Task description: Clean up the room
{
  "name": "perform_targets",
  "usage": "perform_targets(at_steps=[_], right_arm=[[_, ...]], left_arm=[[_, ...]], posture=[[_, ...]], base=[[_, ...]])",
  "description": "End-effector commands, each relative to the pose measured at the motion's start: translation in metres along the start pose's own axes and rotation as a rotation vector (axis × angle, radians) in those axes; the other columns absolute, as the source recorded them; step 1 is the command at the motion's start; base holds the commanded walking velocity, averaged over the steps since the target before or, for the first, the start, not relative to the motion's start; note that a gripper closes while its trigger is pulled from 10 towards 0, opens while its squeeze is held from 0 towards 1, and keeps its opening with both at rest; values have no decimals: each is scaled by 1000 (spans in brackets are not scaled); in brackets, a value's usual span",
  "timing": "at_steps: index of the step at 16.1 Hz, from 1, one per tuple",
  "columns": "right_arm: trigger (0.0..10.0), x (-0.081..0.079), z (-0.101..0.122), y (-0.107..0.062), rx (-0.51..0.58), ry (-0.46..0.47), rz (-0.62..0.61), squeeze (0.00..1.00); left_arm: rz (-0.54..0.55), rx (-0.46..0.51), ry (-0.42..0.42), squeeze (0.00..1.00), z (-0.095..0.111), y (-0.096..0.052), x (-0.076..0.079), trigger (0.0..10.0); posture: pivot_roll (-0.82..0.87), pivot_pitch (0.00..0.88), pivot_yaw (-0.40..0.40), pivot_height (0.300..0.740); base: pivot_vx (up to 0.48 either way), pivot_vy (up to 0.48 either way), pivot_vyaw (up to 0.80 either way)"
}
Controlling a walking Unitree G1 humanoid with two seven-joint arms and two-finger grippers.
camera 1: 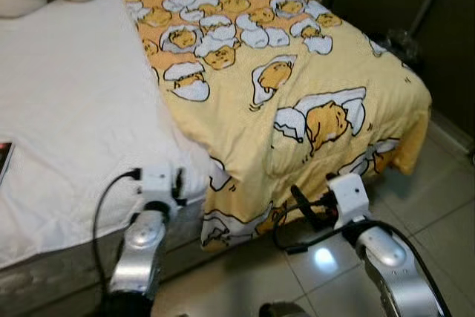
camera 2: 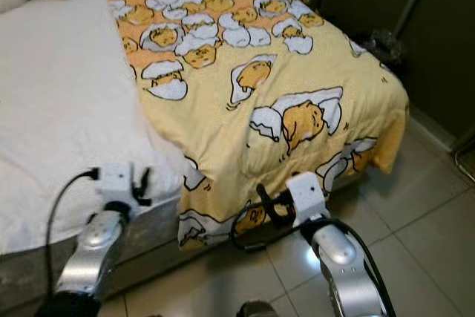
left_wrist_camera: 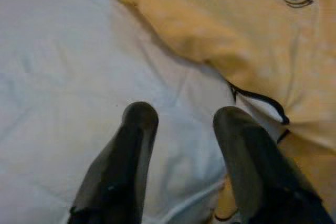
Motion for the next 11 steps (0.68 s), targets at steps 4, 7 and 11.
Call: perform_targets(at_steps=[4, 7, 11], right_arm=[[10000, 0, 3, -8, 9, -6, -3, 0], [10000, -5, 3, -18, 3, -10, 8, 0], [10000, -16, -4, -38, -35, -13, 63, 0]], left_arm=[[-107, -97, -8, 1000, -12, 22, 30, 10000], [-153, -151, -61, 0, -14, 34, 45, 10000], [-121, -172, -24, 0, -6, 46, 43, 10000]], posture=[[-245, 88, 26, 740], [-280, 120, 18, 740], [-319, 153, 14, 740]], base=[[0, 0, -800], [0, 0, 0], [0, 0, 0]])
Point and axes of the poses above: a point about 5 cm out from each wrist's last joint towards the gripper, its own y axis pointing out of the wrist towards the gripper, its own z axis along the axis of the wrist's last joint, x = y × z, the point moved 5 cm from there along y, pointing out of the wrist towards the gripper, and after that the axes turned 5 degrees about y, right-handed, at the moved point
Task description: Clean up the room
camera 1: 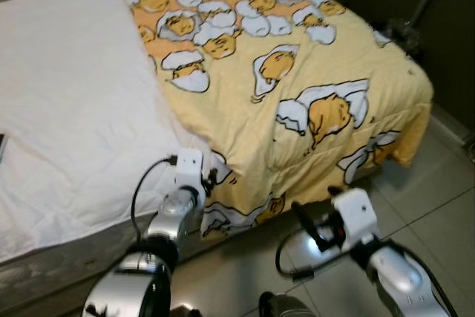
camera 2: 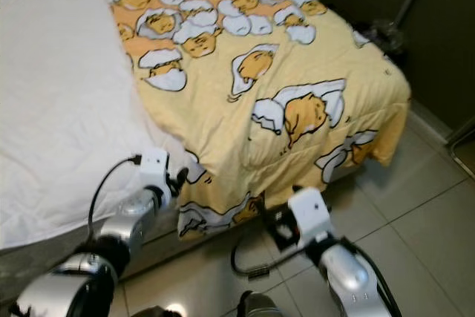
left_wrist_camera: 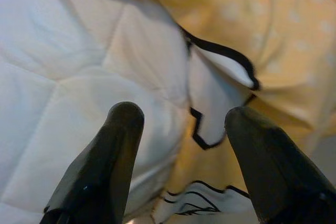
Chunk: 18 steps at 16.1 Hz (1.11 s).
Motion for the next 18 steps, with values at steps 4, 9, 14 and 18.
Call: perform_targets(at_steps=[4, 9, 14, 18], right_arm=[[10000, -1, 1, -17, -19, 3, 2, 0], [10000, -9, 3, -34, -32, 17, 4, 0], [10000, -12, -1, -52, -69, 29, -8, 0], [10000, -19, -1, -60, -74, 32, 13, 0]], left_arm=[[-62, 15, -61, 0, 3, 2, 13, 10000], [-117, -24, 21, 0, -5, 1, 34, 10000], [-75, -5, 30, 0, 5, 4, 28, 10000], [-53, 9, 29, 0, 14, 6, 25, 10000]], posture=[[-350, 194, 14, 740], [-386, 246, 22, 740], [-419, 273, 27, 740], [-432, 283, 32, 740]], base=[[0, 0, 0], [0, 0, 0], [0, 0, 0], [0, 0, 0]])
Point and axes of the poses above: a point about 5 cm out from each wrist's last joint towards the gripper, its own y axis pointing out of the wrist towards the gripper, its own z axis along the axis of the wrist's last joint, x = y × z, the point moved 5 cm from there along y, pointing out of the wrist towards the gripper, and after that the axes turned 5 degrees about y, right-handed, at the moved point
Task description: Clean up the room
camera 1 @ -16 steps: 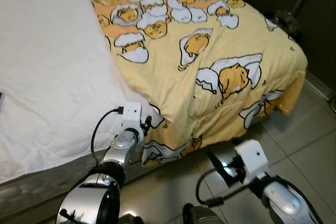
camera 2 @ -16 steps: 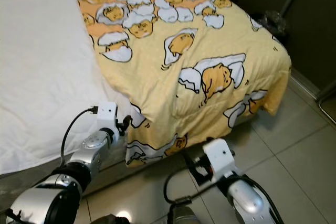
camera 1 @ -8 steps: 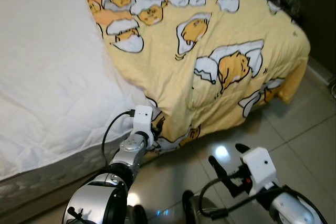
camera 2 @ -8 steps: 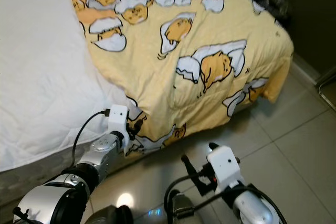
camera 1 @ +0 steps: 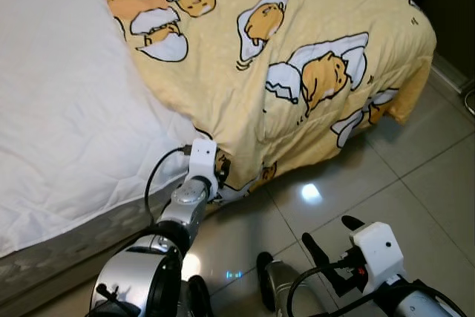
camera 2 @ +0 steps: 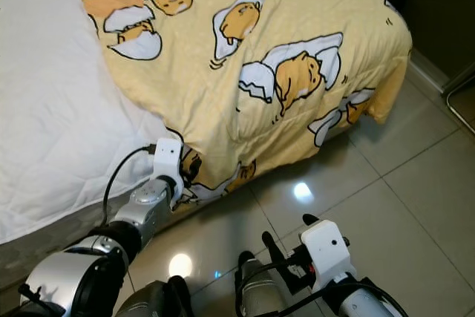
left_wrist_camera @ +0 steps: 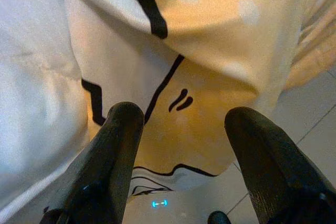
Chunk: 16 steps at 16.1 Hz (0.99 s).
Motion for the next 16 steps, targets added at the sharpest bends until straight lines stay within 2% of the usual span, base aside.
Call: perform_targets(at_steps=[1, 3, 5, 7, 9, 12, 15, 16], right_arm=[[10000, -6, -3, -6, -13, 3, 28, 0], [10000, -10, -5, -11, -21, 12, 52, 0], [10000, -11, -8, -13, -32, 3, 57, 0], [10000, -12, -9, -12, -35, 4, 59, 0], [10000, -13, -7, -12, -32, 2, 68, 0], [10000, -16, -5, -22, -44, -1, 77, 0], [10000, -20, -6, -31, -59, 10, 98, 0], [10000, -22, -5, -33, -61, 10, 109, 0]], left_arm=[[35, -27, 18, 0, -6, -1, -8, 10000], [88, 0, 15, 0, 4, 0, -22, 10000], [105, 22, 18, 0, 10, 1, -26, 10000], [97, 35, 16, 0, 11, 1, -24, 10000], [64, 20, 18, 0, 7, 1, -16, 10000], [51, -3, 17, 0, 6, 2, -8, 10000], [81, -28, 52, 0, 8, 3, -13, 10000], [95, -33, 57, 0, 9, 4, -18, 3961]], posture=[[-433, 287, 33, 740], [-434, 290, 35, 740], [-430, 287, 38, 740], [-420, 281, 40, 740], [-432, 288, 39, 740], [-469, 316, 24, 740], [-478, 333, 21, 740], [-484, 338, 21, 740]], base=[[0, 0, 0], [0, 0, 0], [0, 0, 0], [0, 0, 0], [0, 0, 0], [0, 0, 0], [0, 0, 0], [0, 0, 0]])
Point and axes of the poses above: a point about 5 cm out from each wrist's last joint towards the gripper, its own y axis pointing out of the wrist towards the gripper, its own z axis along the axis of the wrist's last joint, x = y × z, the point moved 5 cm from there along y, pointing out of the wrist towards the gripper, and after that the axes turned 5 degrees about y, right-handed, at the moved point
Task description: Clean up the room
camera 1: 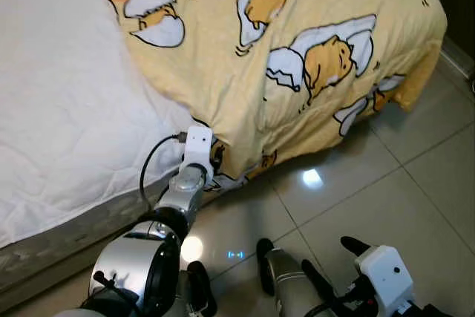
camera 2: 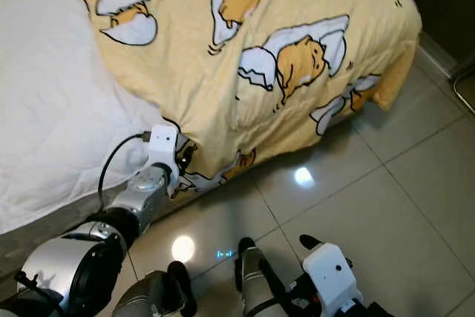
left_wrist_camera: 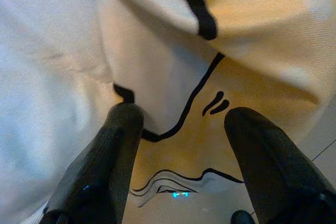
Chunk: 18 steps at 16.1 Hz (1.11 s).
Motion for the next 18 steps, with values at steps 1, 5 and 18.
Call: perform_targets(at_steps=[1, 5, 18], right_arm=[[10000, -7, 1, -6, -10, 5, 28, 0], [10000, -9, 1, -10, -21, 7, 31, 0], [10000, -10, -1, 7, -7, 18, 62, 0]], left_arm=[[26, -45, -7, 0, -10, -1, -6, 1020], [29, -49, -102, 0, -11, -1, -12, 0], [67, 0, -346, 0, -44, -15, -33, 0]], posture=[[-487, 340, 21, 740], [-491, 355, 22, 740], [-390, 337, 35, 740]], base=[[0, 0, 0], [0, 0, 0], [0, 0, 0]])
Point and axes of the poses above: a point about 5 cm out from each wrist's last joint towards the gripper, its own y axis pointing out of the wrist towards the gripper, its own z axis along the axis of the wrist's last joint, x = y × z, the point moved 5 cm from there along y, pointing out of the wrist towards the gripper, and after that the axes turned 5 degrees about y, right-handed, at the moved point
